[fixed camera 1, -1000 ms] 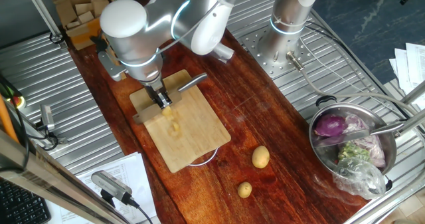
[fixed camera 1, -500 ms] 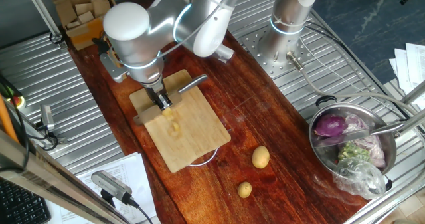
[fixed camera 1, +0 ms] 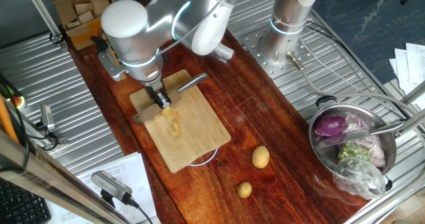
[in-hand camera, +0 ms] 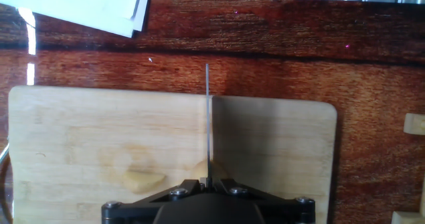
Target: Chop the potatoes
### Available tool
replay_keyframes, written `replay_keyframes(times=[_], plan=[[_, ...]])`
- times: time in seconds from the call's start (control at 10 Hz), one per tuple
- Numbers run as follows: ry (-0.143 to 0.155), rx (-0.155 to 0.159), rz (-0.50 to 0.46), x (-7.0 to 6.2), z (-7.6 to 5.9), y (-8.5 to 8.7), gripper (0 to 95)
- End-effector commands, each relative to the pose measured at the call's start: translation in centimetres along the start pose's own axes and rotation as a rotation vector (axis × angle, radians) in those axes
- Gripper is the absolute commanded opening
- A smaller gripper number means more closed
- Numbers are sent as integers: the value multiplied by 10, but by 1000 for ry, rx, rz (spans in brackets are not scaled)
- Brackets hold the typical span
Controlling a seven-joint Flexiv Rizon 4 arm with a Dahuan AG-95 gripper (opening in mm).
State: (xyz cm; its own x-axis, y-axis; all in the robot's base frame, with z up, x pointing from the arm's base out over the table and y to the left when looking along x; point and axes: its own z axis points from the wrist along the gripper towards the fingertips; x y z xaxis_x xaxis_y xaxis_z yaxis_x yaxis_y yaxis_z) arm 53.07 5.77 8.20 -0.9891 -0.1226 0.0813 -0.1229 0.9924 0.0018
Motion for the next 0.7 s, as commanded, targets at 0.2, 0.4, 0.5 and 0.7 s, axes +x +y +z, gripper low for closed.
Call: replay_keyframes(times=[0.2,0.4,0.5,0.7], plan=[[-16,2,0,-3,10,0,0],[-19,5,-1,-4,11,0,0],[-21,4,-2,-3,10,0,0],[-27,8,1,2,13,0,0]])
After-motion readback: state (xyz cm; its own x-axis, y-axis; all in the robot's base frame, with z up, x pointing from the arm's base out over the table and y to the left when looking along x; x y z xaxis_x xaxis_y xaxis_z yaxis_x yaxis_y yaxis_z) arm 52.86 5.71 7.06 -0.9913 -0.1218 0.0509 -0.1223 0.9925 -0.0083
